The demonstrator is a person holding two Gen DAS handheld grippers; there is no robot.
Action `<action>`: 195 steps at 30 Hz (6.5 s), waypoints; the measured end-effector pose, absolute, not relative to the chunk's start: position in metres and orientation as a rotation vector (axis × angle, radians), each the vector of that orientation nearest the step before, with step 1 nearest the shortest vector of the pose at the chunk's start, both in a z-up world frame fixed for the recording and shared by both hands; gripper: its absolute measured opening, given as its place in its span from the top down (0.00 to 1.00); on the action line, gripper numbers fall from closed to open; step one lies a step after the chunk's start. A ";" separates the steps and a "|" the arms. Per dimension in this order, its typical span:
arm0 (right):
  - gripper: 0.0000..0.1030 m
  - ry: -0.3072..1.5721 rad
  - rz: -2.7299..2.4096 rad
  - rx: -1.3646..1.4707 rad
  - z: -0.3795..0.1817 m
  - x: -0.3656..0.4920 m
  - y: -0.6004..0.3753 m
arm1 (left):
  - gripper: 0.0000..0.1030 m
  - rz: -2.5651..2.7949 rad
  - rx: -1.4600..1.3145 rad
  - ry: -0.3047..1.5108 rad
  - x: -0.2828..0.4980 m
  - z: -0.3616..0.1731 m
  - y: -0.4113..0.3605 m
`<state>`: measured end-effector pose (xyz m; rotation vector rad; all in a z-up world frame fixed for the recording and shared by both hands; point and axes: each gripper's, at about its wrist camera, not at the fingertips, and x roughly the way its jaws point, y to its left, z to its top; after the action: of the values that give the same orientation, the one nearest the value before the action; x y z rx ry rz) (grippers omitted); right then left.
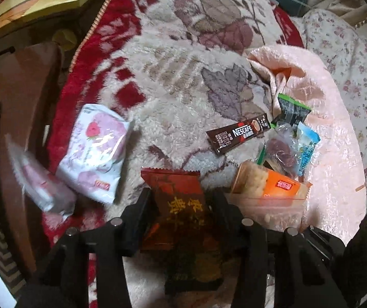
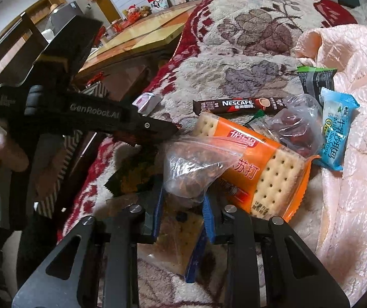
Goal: Organize snacks
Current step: 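Carry the red packet and nut zip bag toward the white tray with both grippers, then release the red packet in the tray with the left gripper while the right releases the nut bag, then grasp the white strawberry snack packet with the right gripper, then grasp the green cracker packet with the left gripper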
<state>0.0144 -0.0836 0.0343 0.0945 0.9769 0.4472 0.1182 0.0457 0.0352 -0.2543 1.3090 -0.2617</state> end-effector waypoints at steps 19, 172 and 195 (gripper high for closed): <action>0.77 0.916 0.475 0.099 0.065 -0.015 -0.077 | 0.66 -0.158 -0.264 1.169 0.048 0.074 0.079; 0.85 1.028 0.508 0.277 0.044 0.101 -0.074 | 0.11 0.002 -0.209 1.087 0.061 0.103 0.129; 0.54 1.068 0.379 0.392 0.039 0.123 -0.151 | 0.11 -0.174 0.019 1.243 0.079 0.064 0.014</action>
<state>0.1228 -0.1508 0.0391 0.3917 1.0679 0.3790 0.0794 0.0143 0.0641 0.0192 1.2435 -0.1739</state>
